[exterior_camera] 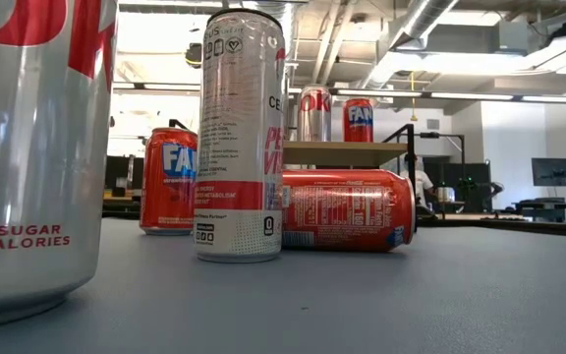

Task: Place canned beverage on shelf
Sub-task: Put the top left orange soda can on the shelf aligned with the other orange soda can

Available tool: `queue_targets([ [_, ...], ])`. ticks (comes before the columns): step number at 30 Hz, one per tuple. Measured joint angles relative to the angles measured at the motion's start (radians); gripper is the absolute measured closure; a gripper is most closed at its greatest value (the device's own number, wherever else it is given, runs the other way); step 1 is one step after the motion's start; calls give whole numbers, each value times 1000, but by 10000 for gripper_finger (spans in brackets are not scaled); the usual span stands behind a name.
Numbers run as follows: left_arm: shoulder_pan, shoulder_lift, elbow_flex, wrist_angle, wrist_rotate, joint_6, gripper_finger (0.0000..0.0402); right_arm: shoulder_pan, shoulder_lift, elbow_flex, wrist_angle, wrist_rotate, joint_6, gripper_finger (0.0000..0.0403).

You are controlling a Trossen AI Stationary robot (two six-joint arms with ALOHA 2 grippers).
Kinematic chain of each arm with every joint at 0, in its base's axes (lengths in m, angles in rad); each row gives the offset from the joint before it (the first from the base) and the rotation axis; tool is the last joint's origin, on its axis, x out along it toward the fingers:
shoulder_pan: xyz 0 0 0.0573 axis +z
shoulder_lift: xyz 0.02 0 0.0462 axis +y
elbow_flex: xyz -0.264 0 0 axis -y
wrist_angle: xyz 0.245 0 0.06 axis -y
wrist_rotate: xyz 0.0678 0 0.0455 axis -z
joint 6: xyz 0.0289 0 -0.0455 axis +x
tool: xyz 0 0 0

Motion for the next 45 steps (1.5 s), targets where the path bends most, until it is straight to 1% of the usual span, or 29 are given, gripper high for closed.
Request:
queue_targets([
  [2,-38,38,-3,36,56,46,72,2,26,0,6,2,0,292],
  [5,-77,100,-2,112,104,84,72,1,63,0,19,2,1,257],
  [7,-95,147,-2,126,119,54,72,1,83,0,64,2,2,234],
  [10,-112,209,-2,133,142,-51,72,1,104,0,124,3,3,200],
  [12,-128,253,-2,144,127,-119,72,1,116,0,147,2,3,180],
  [16,-178,334,-2,183,41,-194,72,9,133,0,171,3,3,152],
  [23,-257,353,-2,188,-130,-323,72,5,134,0,158,5,68,145],
  [25,-276,353,-2,186,-181,-323,72,1,127,0,129,23,71,145],
  [27,-288,353,-2,187,-224,-296,72,-9,124,0,85,56,70,145],
  [29,-293,352,-2,186,-251,-257,72,-29,124,0,30,64,72,145],
  [34,-280,343,-2,181,-269,-199,72,-117,124,0,-30,-10,141,145],
  [36,-279,343,-2,147,-268,-196,72,-150,120,0,-49,-53,182,145],
  [39,-279,328,-2,64,-267,-235,72,-187,111,25,-132,-102,213,145],
  [42,-287,315,-2,4,-284,-256,72,-209,111,44,-207,-105,186,145],
  [45,-294,306,-2,-28,-295,-253,72,-230,111,51,-213,-124,132,145],
])
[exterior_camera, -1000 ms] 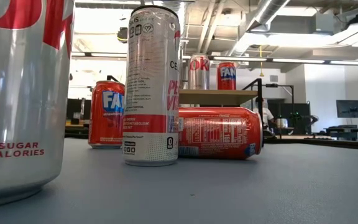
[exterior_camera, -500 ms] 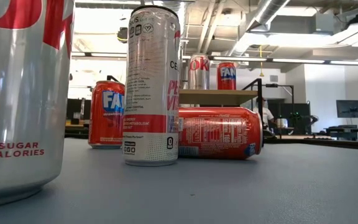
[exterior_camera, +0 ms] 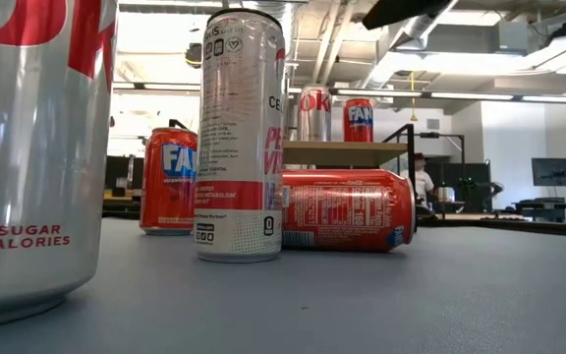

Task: Place canned beverage on shelf
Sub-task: Put the top left orange soda can on the shelf aligned with the other orange soda can

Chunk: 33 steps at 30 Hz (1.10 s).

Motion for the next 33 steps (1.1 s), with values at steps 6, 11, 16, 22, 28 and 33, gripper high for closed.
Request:
queue_targets([
  [6,-8,-6,-17,-29,-71,-9,72,-57,3,0,11,-12,-7,145],
  [11,-8,-33,-77,41,-168,-45,72,-83,3,0,15,-11,-9,145],
  [16,-2,-123,-268,262,-250,-49,72,-83,3,0,13,-11,-13,145],
  [22,48,-354,-482,347,-286,7,72,-93,3,0,14,-8,-55,145],
  [28,170,-586,-641,394,-229,163,72,-114,3,0,17,-6,-54,145],
  [33,301,-708,-783,629,-124,423,72,-122,3,0,16,-7,-52,145],
])
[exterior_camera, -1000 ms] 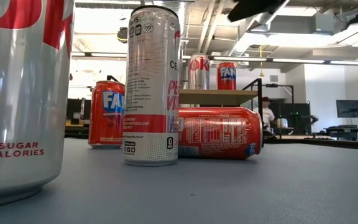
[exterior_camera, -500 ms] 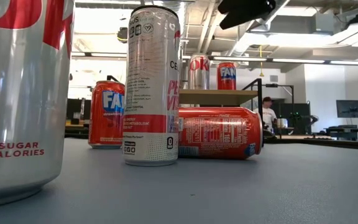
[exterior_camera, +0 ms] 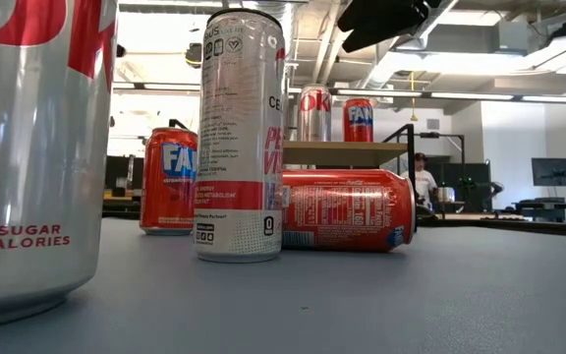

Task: Place canned beverage on shelf
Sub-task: Put the top left orange soda can on the shelf aligned with the other orange soda can

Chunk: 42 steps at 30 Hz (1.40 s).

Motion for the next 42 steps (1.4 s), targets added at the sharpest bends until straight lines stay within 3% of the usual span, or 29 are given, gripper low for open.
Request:
queue_targets([
  [6,164,-59,-115,247,241,210,72,0,0,0,-3,-32,18,145],
  [15,396,-44,-160,359,508,311,72,1,0,0,-29,-33,62,145],
  [24,540,-6,-212,382,618,310,72,1,0,0,-31,-51,62,145],
  [29,599,34,-263,554,669,339,72,1,0,0,-35,-53,62,145],
  [42,658,165,-334,716,678,271,72,2,0,0,-87,-54,130,145],
])
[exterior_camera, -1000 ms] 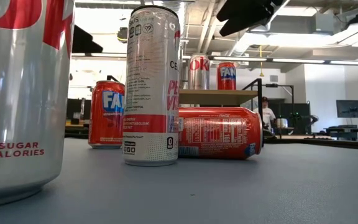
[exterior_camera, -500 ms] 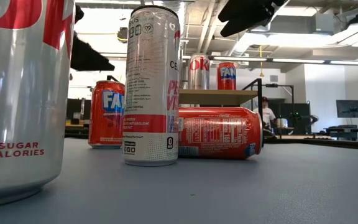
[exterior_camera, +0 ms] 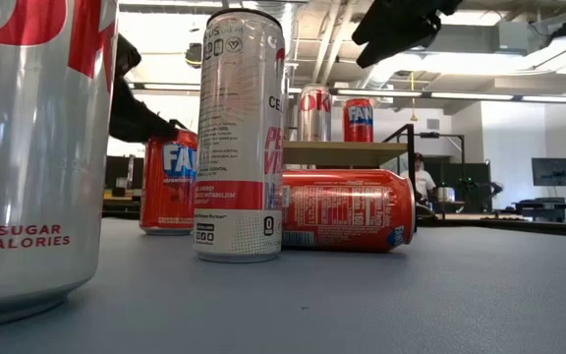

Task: Place canned beverage on shelf
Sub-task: Put the top left orange soda can on the shelf aligned with the other orange soda can

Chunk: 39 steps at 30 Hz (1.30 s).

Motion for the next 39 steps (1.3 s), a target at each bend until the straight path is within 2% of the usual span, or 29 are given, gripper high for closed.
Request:
queue_targets([
  [5,0,82,0,32,-13,-29,72,0,0,0,0,-1,0,145],
  [12,0,195,0,167,-27,-35,72,0,0,0,0,-28,3,145],
  [19,0,278,1,174,-28,-104,77,0,0,0,1,-56,2,146],
  [25,0,291,2,179,-8,-134,121,7,0,0,-1,-66,2,149],
  [33,0,293,10,208,-10,-142,121,45,-4,0,-1,-74,15,149],
  [39,0,294,31,210,5,-142,121,102,-57,0,2,-52,19,149],
])
